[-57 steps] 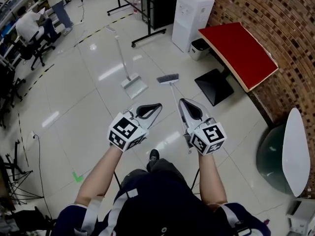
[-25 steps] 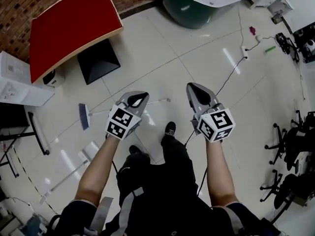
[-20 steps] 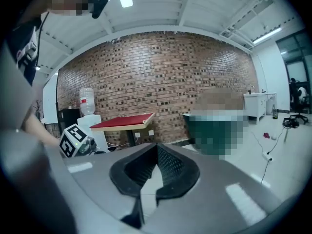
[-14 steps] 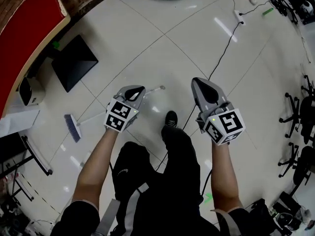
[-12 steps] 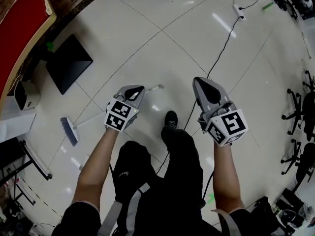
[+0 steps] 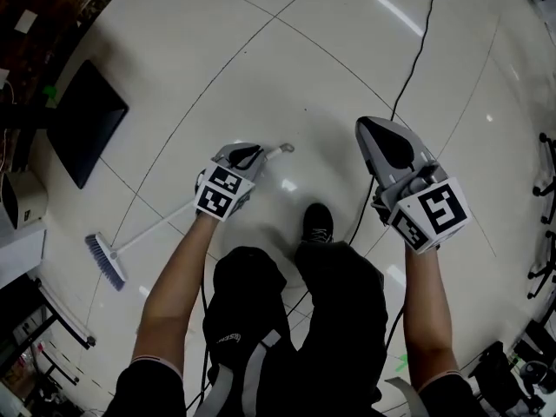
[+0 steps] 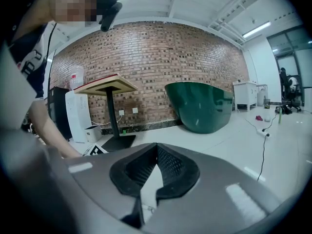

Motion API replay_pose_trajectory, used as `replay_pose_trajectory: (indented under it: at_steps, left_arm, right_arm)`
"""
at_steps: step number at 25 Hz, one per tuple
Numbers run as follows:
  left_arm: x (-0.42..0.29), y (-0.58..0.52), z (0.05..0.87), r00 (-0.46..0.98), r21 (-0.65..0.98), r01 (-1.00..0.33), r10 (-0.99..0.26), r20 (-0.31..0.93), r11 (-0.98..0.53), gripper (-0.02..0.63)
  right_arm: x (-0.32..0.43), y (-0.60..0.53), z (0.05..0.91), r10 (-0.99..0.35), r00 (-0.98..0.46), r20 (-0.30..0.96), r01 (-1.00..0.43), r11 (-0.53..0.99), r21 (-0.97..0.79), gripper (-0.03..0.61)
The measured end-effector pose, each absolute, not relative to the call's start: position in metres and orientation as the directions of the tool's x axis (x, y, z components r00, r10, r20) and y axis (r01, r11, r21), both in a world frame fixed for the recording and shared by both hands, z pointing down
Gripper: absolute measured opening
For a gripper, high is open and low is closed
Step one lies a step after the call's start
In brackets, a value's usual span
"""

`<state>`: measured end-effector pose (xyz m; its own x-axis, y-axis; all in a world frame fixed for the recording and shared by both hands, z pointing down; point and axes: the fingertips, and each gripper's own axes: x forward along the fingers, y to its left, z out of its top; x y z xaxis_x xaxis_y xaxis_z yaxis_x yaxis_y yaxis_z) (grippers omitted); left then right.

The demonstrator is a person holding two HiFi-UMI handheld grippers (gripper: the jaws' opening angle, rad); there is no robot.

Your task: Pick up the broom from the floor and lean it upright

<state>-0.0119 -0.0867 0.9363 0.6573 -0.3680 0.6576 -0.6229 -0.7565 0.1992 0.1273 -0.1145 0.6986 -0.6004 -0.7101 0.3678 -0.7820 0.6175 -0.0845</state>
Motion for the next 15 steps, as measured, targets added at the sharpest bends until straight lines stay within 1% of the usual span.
replay_pose_trajectory:
  at_steps: [2, 4, 5, 8, 9, 12, 15]
  left_arm:
    - [-0.006, -0.084, 0.97, 0.654, 0.195, -0.602, -0.339, 0.676, -0.774, 0.053]
    - [0.002, -0.082, 1.001, 0.649, 0.194, -0.574, -0.297, 0.701, -0.796, 0.064]
    - [0.005, -0.079, 1.016, 0.645, 0.198, -0.555, -0.268, 0.715, -0.808, 0.083]
    - [0.014, -0.069, 1.055, 0.627, 0.2, -0.489, -0.182, 0.757, -0.849, 0.169]
    - [0.016, -0.067, 1.066, 0.62, 0.202, -0.471, -0.159, 0.768, -0.859, 0.187]
    - [0.02, -0.061, 1.096, 0.595, 0.213, -0.434, -0.1, 0.798, -0.875, 0.194]
    - [0.026, -0.06, 1.112, 0.572, 0.203, -0.408, -0.075, 0.817, -0.89, 0.193]
  right_arm:
    - [0.129, -0.116, 0.723, -0.706, -0.604, 0.369, -0.778, 0.623, -0.082, 0.006]
    - [0.132, -0.117, 0.744, -0.705, -0.608, 0.366, -0.776, 0.626, -0.083, 0.005]
    - [0.132, -0.116, 0.752, -0.703, -0.61, 0.366, -0.774, 0.628, -0.084, 0.005]
    - [0.133, -0.111, 0.769, -0.702, -0.612, 0.366, -0.772, 0.631, -0.081, 0.005]
    - [0.133, -0.108, 0.773, -0.702, -0.612, 0.363, -0.771, 0.632, -0.078, 0.005]
    - [0.136, -0.101, 0.784, -0.704, -0.61, 0.363, -0.772, 0.631, -0.075, 0.005]
    - [0.143, -0.095, 0.795, -0.706, -0.598, 0.379, -0.78, 0.622, -0.071, 0.006]
